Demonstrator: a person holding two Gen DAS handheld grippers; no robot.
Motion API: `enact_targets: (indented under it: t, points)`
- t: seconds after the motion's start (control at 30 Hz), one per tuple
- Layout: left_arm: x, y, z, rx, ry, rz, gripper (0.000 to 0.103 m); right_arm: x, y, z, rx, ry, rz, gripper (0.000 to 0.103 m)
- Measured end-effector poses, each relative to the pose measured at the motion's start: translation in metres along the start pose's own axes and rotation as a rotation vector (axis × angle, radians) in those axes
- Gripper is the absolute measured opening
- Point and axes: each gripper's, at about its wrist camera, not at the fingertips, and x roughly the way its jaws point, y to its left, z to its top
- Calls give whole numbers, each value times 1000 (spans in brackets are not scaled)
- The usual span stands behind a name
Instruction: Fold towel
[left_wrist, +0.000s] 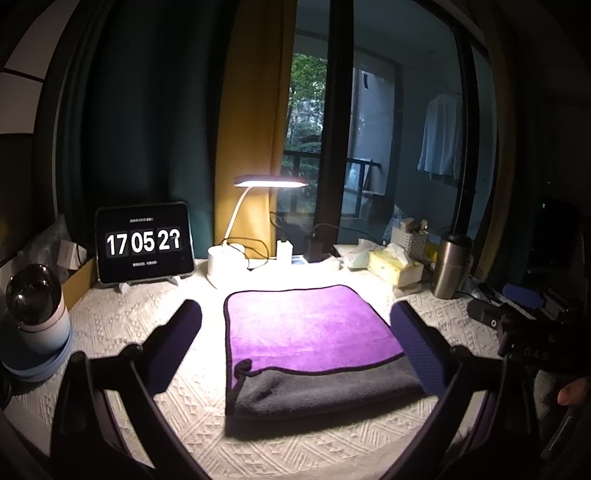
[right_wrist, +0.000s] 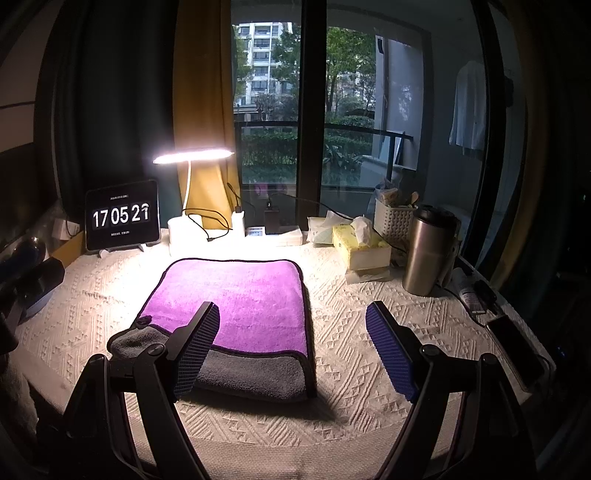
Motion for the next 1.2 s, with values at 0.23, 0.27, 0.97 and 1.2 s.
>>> enact_targets:
  t: [0.23, 0.27, 0.97, 1.2]
  points:
    - [2, 0, 1, 0, 8, 4, 103, 1, 1, 1, 0, 2, -1, 84]
    - [2, 0, 1, 0, 10, 3, 103, 2, 1, 0, 1, 3, -1, 84]
    - [4, 0, 0, -10, 30, -7, 103, 3, 3, -1, 2, 8, 0, 84]
    - [4, -1, 0, -12, 30, -12, 103, 3, 2, -2, 2, 8, 1, 84]
